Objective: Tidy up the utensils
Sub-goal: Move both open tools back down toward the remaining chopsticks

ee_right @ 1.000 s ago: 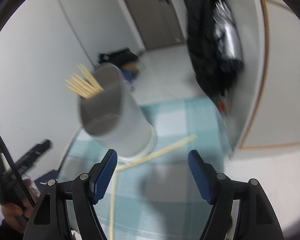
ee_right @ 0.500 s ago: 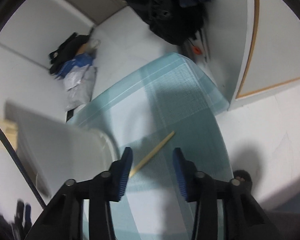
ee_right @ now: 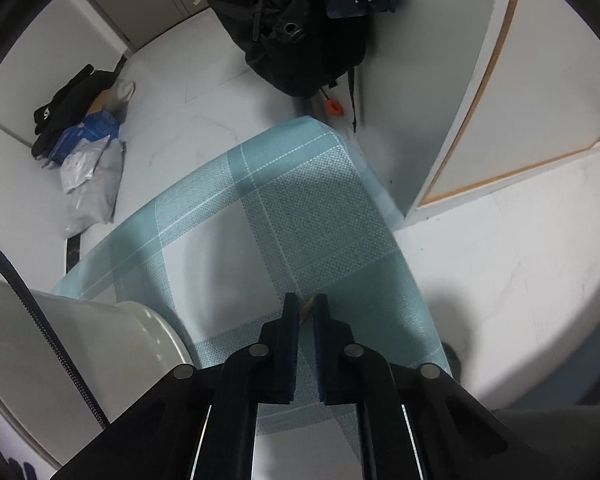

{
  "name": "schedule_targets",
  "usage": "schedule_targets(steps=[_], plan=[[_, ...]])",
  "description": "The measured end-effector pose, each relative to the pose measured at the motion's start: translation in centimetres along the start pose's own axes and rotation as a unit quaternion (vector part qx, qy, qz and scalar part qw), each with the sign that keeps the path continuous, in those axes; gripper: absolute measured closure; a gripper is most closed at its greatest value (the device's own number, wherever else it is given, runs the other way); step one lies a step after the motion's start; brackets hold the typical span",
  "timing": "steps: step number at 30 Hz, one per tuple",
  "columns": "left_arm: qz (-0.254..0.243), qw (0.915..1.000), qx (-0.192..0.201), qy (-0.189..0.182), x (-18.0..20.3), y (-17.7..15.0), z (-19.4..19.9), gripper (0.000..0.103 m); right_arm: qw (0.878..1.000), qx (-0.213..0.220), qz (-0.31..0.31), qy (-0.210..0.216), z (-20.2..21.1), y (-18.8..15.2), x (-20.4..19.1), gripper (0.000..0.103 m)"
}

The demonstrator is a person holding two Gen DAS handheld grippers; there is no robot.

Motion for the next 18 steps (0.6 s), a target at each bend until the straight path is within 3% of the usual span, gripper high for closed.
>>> schedule_targets(steps=[10, 14, 18], plan=[[-0.007, 0.9999, -0.004, 0.007, -0.2, -0.3, -0.1, 0.019, 0.999, 0.002, 0.019, 0.034, 0.1, -0.3, -0.4, 0.103], [0.0, 0.9999, -0.011, 0.006, -0.5, -0.5, -0.2, 0.019, 0.994, -0.02, 0.09, 0.058, 0.3, -2.3, -1.5, 0.103], [-0.001, 0.9999, -0.009, 0.007, -0.4, -0.4, -0.1, 0.019, 0.98, -0.039, 0.184, 0.067, 1.1, -5.4, -2.6, 0.103]])
Point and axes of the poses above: each gripper's, at about its wrist camera, not at the fingertips, and z roughly against the way its jaws point, x to its right, y to its top, the point moved 10 cm from there along -z, roughly the way its jaws point, and after that the axes turned 2 degrees about y, right-handed, at the moved point
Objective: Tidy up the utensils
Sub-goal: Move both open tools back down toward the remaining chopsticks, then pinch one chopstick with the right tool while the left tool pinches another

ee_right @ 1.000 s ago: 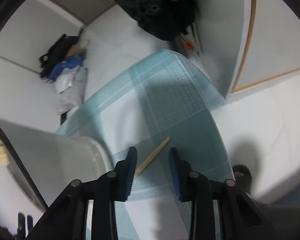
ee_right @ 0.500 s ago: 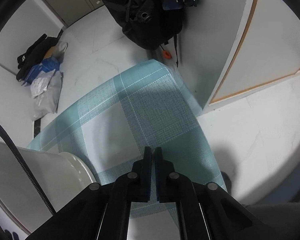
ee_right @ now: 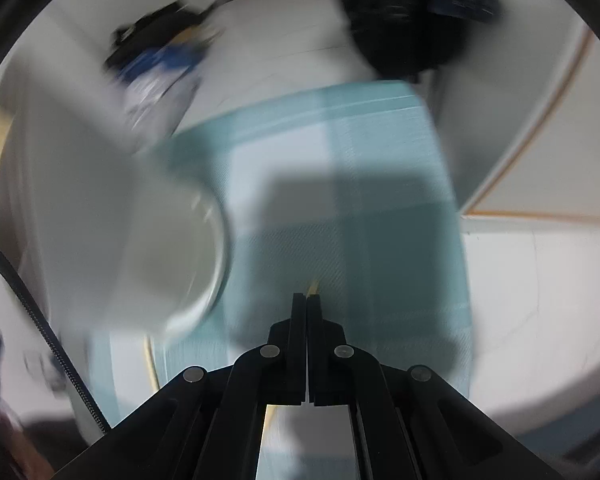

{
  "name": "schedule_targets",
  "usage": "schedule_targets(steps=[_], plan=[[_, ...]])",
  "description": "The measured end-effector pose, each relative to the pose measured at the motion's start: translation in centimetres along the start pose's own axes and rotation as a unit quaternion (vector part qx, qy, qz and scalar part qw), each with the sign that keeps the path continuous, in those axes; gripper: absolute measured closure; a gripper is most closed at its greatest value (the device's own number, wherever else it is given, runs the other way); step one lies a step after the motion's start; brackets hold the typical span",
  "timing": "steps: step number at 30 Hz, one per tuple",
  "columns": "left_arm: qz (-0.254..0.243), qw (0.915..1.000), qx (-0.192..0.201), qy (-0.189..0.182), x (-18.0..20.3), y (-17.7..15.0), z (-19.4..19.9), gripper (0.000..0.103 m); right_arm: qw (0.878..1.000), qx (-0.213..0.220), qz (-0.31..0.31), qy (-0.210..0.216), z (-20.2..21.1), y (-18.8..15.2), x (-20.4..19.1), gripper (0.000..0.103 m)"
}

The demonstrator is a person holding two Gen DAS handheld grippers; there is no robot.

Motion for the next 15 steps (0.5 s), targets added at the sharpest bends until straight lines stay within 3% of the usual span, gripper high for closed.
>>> schedule_targets(steps=[3, 7, 13, 15], plan=[[0.001, 1.0, -0.002, 0.002, 0.0, -0.1, -0.1, 0.019, 0.997, -0.007, 0.07, 0.008, 0.4, -1.9, -1.8, 0.103], [0.0, 1.0, -0.007, 0.003, 0.0, -0.4, -0.2, 0.019, 0.99, 0.0, 0.139, -0.012, 0.7, -3.2, -3.2, 0.103], [-0.002, 0.9999, -0.012, 0.009, -0.3, -0.6, -0.4, 0.019, 0.994, 0.013, 0.103, -0.04, 0.7, -2.1, -2.4, 0.098], [0.001, 0.9999, -0.013, 0.008, -0.5, -0.6, -0.4, 0.019, 0.996, 0.011, 0.073, -0.052, 0.5, -1.4, -1.3, 0.085]])
Point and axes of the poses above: each gripper's, at about its wrist camera, not at the fingertips, and z roughly against the way its jaws point, x to its right, y to its top, the point moved 10 cm from there along -z, roughly the way its jaws point, and after that the axes turned 2 degrees about y, right-handed, at the moved point
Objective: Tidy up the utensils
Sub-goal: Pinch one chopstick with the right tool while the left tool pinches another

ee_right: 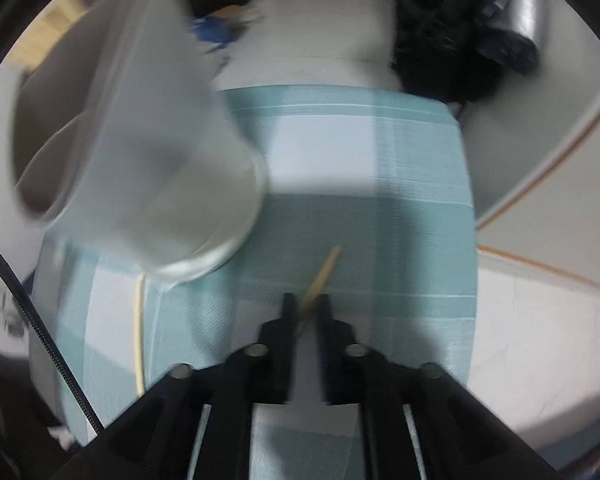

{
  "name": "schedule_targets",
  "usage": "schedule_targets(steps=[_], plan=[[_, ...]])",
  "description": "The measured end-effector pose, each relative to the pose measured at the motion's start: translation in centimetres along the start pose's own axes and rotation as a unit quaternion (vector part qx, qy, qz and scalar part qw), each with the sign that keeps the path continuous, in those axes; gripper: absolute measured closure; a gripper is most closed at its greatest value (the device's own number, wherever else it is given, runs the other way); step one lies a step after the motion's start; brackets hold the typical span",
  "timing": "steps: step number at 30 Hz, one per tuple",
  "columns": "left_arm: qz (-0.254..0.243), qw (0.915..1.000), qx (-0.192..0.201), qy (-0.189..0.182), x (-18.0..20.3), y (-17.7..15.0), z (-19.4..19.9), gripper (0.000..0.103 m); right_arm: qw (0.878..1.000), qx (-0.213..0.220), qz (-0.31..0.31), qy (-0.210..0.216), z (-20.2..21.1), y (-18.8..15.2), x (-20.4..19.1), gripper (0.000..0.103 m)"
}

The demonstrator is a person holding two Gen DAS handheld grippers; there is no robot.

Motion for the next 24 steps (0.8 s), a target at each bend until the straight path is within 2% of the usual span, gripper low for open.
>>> schedule_targets(steps=[3, 6, 7, 8, 9, 11, 14, 19, 24], plan=[[0.004, 1.0, -0.001, 0.0, -0.1, 0.1, -0.1, 0.019, 1.0, 0.01, -0.007, -0.013, -0.2, 1.0, 0.0, 0.082], [0.006, 1.0, -0.001, 0.002, -0.2, 0.1, -0.2, 0.019, 0.999, 0.021, 0.011, -0.047, -0.4, 1.2, -0.8, 0.076], [0.006, 1.0, -0.003, 0.003, -0.3, 0.0, -0.2, 0.019, 0.998, 0.025, 0.02, -0.061, -0.5, 1.0, -1.0, 0.079], [0.008, 1.0, -0.005, 0.004, -0.4, 0.0, -0.3, 0.019, 0.997, 0.034, 0.028, -0.065, -0.4, 0.8, -1.4, 0.087], [0.009, 0.9999, -0.005, 0.003, -0.5, 0.0, -0.3, 0.019, 0.997, 0.039, 0.031, -0.062, -0.4, 0.7, -1.6, 0.095], [0.011, 0.9999, -0.006, 0.006, -0.7, 0.0, -0.3, 0.019, 0.996, 0.046, 0.037, -0.063, -0.3, 0.3, -1.9, 0.097], [0.012, 0.9999, -0.008, 0.004, -0.7, -0.2, -0.4, 0.019, 0.995, 0.049, 0.065, -0.048, -0.2, -0.8, -2.9, 0.098], [0.005, 1.0, -0.008, 0.002, -0.4, -0.3, -0.4, 0.019, 0.991, 0.023, 0.131, 0.002, 0.4, -3.6, -4.9, 0.098], [0.0, 0.9999, -0.011, 0.007, -0.5, -0.4, -0.7, 0.019, 0.983, 0.013, 0.18, -0.01, 0.0, -4.8, -5.9, 0.097]])
Point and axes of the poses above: each gripper's, at about its wrist camera, not at the fingertips, and z roughly against the way its jaws point, x to its right, y to its top, the point moved 10 cm from there along -z, roughly the way its jaws point, and after that the axes turned 2 degrees about y, right-handed, at the moved point
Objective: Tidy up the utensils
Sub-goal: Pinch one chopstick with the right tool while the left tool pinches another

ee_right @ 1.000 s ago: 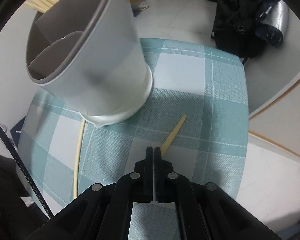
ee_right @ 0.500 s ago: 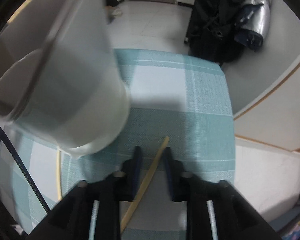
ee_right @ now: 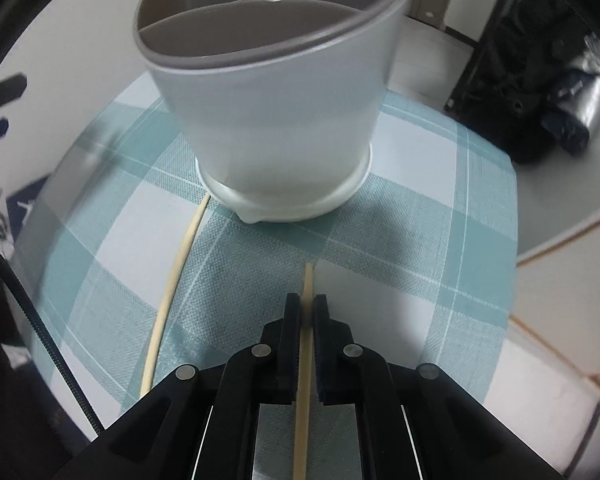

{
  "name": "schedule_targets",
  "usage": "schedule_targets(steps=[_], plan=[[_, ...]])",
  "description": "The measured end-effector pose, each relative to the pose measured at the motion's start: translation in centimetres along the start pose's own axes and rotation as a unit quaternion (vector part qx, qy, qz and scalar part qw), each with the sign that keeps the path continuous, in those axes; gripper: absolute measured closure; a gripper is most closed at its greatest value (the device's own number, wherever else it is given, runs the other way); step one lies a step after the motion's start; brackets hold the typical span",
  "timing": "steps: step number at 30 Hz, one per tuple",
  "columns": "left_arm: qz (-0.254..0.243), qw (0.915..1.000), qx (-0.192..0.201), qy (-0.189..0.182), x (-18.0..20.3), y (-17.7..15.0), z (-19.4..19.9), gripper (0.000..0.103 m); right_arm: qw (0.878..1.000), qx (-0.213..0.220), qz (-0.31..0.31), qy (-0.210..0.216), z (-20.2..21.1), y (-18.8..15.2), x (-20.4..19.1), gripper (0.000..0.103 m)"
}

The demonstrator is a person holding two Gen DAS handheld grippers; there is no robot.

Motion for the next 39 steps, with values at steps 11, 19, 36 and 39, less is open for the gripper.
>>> schedule_targets(steps=[11, 19, 36, 39], plan=[[-0.03, 0.9972, -0.05, -0.046, 2.2, -2.6, -1.3, 0.019, 0.999, 0.039, 0.0, 0.0, 0.3, 0.8, -2.0, 0.099], [-0.085, 0.9812, -0.139, -0.104, 7.4, -7.6, -2.8, 0.019, 0.989, 0.09, -0.094, 0.076, 2.2, 1.8, 0.2, 0.099], [-0.145, 0.9749, -0.169, 0.004, 11.5, -10.6, -5.3, 0.057, 0.897, 0.183, -0.331, 0.23, 6.5, 2.0, 9.1, 0.099], [-0.156, 0.9742, -0.163, 0.013, 12.0, -10.8, -5.1, 0.089, 0.897, 0.19, -0.326, 0.23, 6.4, 2.1, 9.4, 0.099]])
Point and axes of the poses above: each gripper's, at about its wrist camera, not at the fingertips, and z roughly against the way its jaws point, x to its right, y to its top, the point moved 10 cm from there along -z, roughly the way its jaws point, and after that the axes turned 2 degrees about y, right-handed, at the moved point
